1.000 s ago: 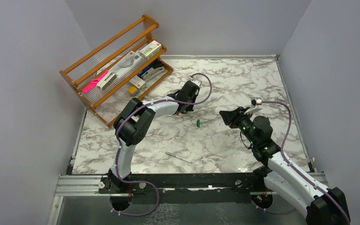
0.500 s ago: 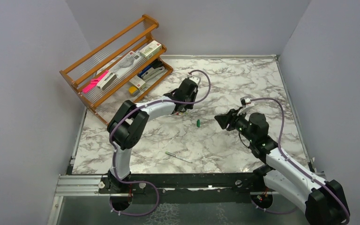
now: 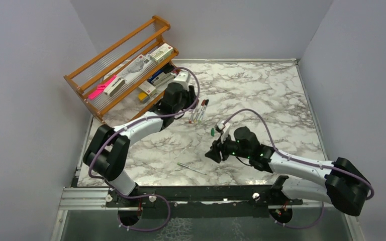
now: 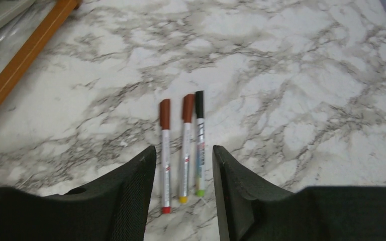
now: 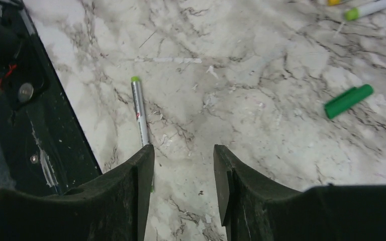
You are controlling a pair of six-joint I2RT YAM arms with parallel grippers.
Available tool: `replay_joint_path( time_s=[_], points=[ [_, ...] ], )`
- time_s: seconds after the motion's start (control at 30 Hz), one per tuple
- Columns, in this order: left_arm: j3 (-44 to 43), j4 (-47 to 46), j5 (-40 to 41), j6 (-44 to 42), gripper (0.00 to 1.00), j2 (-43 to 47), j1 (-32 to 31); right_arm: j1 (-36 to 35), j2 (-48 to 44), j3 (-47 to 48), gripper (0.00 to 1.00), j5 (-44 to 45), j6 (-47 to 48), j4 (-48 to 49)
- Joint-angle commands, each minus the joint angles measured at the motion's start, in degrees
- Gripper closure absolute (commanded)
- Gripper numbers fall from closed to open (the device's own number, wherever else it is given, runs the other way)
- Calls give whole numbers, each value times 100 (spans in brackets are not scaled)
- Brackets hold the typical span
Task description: Insert the pens into the pen caps
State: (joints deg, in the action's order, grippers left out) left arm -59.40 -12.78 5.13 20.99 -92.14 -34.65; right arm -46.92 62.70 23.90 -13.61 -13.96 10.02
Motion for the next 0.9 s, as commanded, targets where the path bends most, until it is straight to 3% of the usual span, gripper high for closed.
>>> replay_joint_path(
  time_s=[0.0, 0.27, 0.87],
  points=[
    [780, -723, -622, 900, 53, 228, 742, -603, 479, 241, 52, 570, 361, 101],
    [1459, -1230, -748, 1129, 52, 381, 1122, -1632, 1502, 820, 47, 1116, 718, -60],
    [1641, -1368, -888, 991, 52, 521, 1207, -2301, 2695, 1212, 47, 1786, 488, -149]
  ],
)
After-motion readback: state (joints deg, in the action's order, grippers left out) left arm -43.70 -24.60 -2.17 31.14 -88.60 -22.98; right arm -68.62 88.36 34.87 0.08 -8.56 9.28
